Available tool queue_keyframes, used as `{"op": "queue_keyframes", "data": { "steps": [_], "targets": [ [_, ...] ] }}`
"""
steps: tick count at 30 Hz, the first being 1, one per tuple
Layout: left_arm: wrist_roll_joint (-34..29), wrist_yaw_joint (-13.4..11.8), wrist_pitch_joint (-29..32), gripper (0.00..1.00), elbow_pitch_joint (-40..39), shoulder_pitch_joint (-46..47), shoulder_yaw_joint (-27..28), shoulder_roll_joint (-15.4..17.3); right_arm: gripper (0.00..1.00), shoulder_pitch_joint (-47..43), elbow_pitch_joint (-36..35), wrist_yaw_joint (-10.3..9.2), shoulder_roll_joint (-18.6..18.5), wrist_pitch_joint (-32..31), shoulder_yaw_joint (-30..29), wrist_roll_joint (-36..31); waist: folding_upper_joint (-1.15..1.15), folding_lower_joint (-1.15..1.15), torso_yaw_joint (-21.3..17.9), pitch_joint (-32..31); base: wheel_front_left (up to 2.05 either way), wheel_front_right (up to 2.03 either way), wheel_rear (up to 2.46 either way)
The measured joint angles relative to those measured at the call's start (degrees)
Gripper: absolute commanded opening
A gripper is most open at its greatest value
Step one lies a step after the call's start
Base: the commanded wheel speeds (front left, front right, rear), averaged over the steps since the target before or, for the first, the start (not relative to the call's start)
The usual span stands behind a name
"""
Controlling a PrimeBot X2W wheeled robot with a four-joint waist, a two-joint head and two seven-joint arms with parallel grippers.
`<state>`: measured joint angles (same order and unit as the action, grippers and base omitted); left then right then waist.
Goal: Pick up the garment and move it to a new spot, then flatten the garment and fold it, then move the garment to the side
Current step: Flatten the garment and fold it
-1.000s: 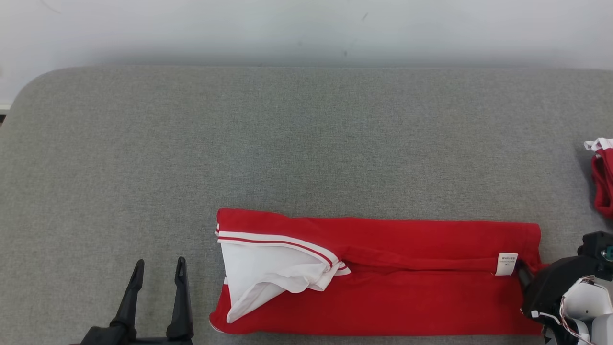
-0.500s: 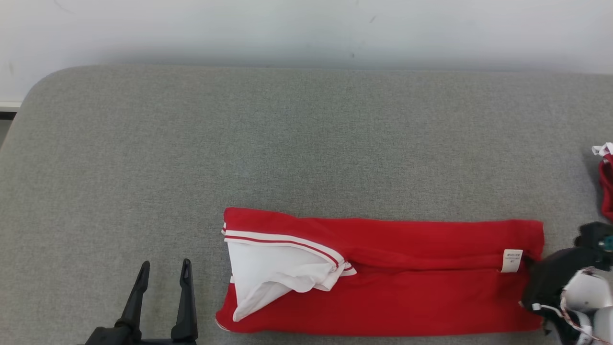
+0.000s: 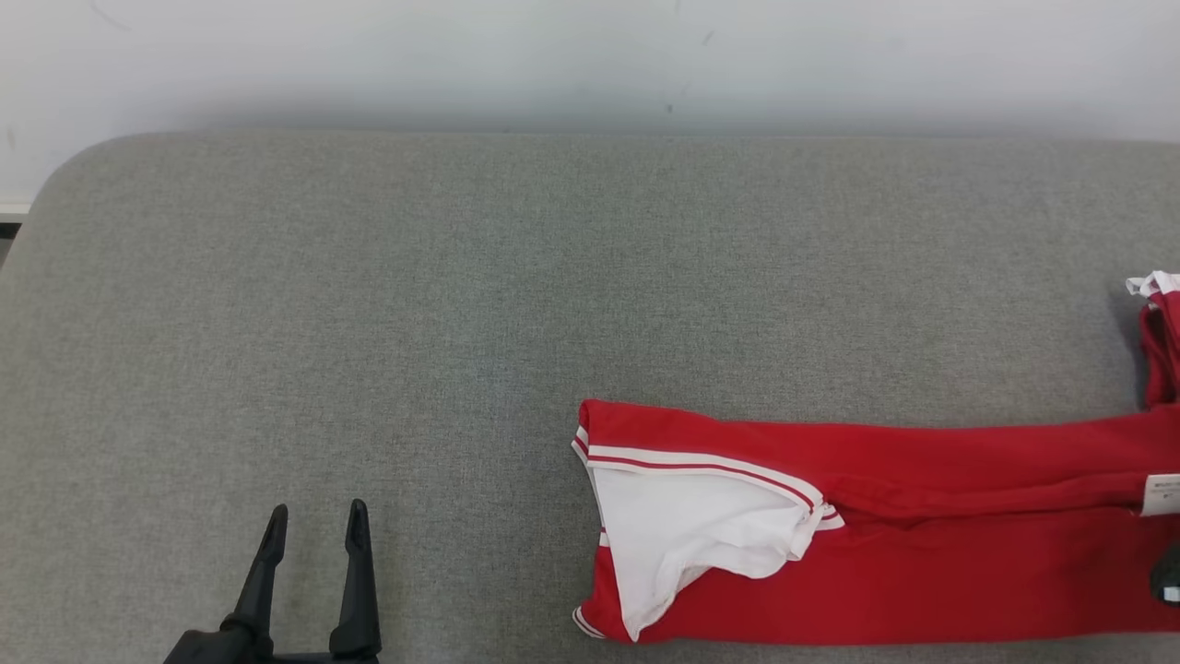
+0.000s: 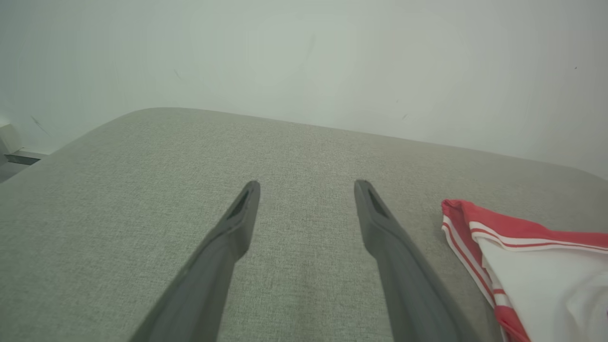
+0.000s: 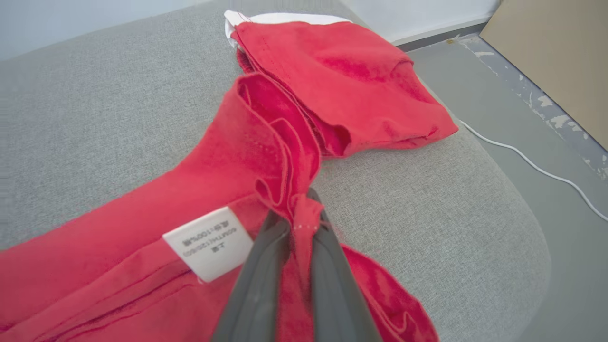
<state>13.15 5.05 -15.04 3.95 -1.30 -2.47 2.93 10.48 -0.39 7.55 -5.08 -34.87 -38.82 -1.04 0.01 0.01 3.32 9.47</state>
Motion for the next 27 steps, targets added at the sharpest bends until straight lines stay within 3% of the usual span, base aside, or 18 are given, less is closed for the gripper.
{"op": "queue_keyframes", "data": {
  "steps": [6, 13, 20, 27],
  "targets": [
    [0.0, 0.0, 0.0, 1.0, 0.4, 0.0, -0.3, 0.0, 0.0, -2.7, -4.8, 0.0, 1.3, -1.5, 7.1, 1.3, 0.0, -0.01, 0.0, -1.0, 0.0, 0.0, 0.0],
    [0.0, 0.0, 0.0, 1.0, 0.7, -0.1, 0.2, 0.0, 0.0, -5.9, -7.5, 0.0, 2.1, -1.2, 21.2, 4.9, 0.0, -0.01, 0.2, -1.9, 0.0, 0.0, 0.0],
    [0.1, 0.1, 0.0, 1.0, 0.8, -0.2, 0.0, 0.0, 0.0, -5.6, -3.1, 0.0, 2.1, 2.3, 35.3, 11.7, 0.0, -0.01, 0.3, -2.1, 0.0, 0.0, 0.0],
    [0.3, 0.1, 0.0, 1.0, 0.8, -0.2, -0.4, 0.0, 0.0, -1.7, 2.2, 0.0, 2.1, 6.5, 43.4, 15.6, 0.0, -0.01, 0.8, -1.9, 0.0, 0.0, 0.0]
  ]
}}
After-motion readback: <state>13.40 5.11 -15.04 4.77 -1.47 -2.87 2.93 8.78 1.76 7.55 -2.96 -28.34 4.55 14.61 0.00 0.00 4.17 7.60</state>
